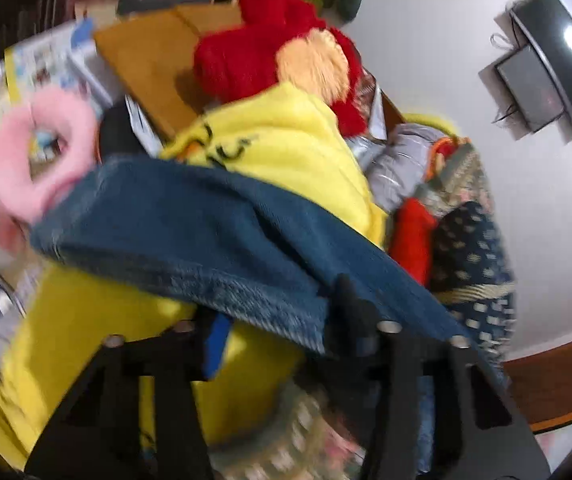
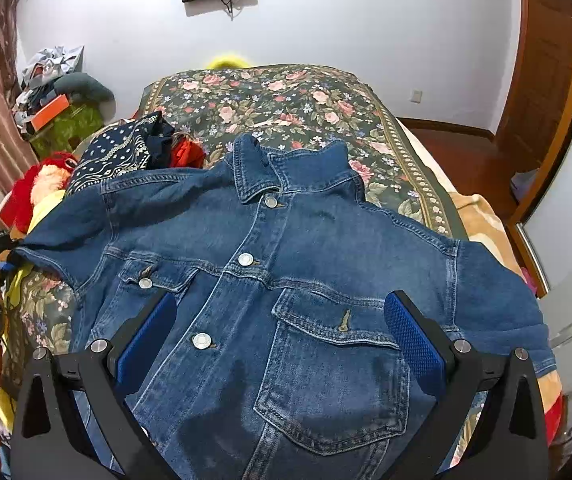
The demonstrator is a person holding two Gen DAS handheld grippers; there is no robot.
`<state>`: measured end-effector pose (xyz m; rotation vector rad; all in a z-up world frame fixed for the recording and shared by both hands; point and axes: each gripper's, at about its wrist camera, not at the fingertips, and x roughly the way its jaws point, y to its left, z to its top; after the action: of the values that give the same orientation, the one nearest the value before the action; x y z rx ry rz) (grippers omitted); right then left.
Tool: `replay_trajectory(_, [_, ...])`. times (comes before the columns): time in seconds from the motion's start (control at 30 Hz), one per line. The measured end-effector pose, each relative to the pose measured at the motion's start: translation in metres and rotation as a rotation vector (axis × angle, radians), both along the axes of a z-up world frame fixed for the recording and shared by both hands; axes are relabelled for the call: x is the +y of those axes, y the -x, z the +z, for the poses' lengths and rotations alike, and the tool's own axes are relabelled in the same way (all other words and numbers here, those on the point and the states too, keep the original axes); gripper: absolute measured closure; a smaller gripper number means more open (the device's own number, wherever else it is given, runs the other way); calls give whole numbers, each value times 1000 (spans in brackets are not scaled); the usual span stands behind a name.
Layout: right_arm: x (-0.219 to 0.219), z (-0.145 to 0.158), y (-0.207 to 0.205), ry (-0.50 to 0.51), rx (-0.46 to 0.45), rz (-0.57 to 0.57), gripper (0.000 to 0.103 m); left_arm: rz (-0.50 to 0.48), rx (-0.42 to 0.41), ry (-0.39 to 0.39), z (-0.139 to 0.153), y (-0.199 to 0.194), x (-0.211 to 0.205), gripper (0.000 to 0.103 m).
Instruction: Fold large clothes
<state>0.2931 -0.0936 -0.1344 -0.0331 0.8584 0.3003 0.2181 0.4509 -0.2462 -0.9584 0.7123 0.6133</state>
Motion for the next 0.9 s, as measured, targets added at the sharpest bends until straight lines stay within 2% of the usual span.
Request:
replay_trajectory(0.03, [0,1,0,0,-1,-3,0,-4,17,-13,-2,-3,2,80])
replay_trajectory(0.13, [-5,3,-1,-8,-4,-21,0,-14,68,-52,-4,-9,3,91])
replay_trajectory(0.23, [-13,4,-1,-20,-6,-45,0,-26,75,-139,12,-10,-6,96])
replay_trajectory(0.3, [-19,3,-3,-31,2,-62,0,-46,46,-181,31,-10,-15,100])
replay_trajectory(0.43, [-32,0,-7,-78,26,-91,0,-117,-65,-247,84,-9,-42,100])
replay_trajectory(0.6, [-45,1,-8,-137,36,-105,0,-312,-209,-420,166,-25,-118,100])
replay_trajectory(0.7, [-52,4,-7,-132,9,-111,0,-448,-274,-492,198,-36,-172,100])
replay_trajectory(0.8, [-63,8,-5,-131,-13,-118,0,-583,-319,-516,212,-51,-227,100])
replay_trajectory(0.9, [-75,8,-5,-149,-13,-130,0,-713,-314,-517,206,-70,-279,100])
